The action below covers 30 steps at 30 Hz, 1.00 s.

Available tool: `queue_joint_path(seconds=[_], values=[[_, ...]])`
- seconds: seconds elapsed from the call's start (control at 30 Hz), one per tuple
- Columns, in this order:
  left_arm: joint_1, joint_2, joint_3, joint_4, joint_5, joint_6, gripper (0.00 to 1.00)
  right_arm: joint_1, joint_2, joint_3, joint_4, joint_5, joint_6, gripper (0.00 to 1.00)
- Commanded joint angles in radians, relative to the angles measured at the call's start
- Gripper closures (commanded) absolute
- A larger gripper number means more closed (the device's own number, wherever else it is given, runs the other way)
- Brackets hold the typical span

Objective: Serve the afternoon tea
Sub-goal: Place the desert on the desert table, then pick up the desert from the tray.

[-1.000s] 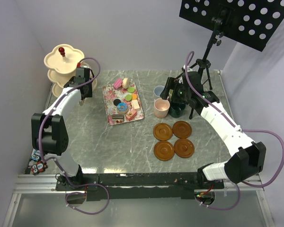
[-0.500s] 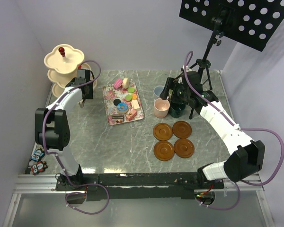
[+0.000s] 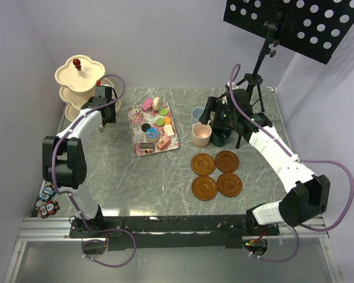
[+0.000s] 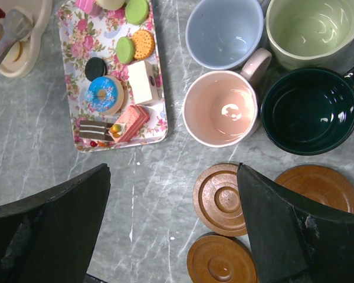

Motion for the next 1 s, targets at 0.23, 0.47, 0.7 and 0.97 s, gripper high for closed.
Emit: queue_joint_path(seconds=[0.23,0.47,0.7,0.97], values=[[-0.001,-0.166,-0.054,0.02,0.01,-0.005,0.39,-0.01,-0.005,0.023,0.027,-0.004,0.005,0.06],[-0.001,-0.197,-0.077,0.014,0.022,-0.009,0.37,-0.011,-0.001,0.017,0.03,-0.015,0.01,0.06],[-0.002,-0.209,-0.077,0.009,0.031,-0.014,0.38,-0.011,-0.008,0.01,0.03,-0.014,0.01,0.06],[-0.074,-0.273,-0.103,0.015,0.092,-0.037,0.39,-0.011,-0.01,0.007,0.028,-0.007,0.01,0.06]])
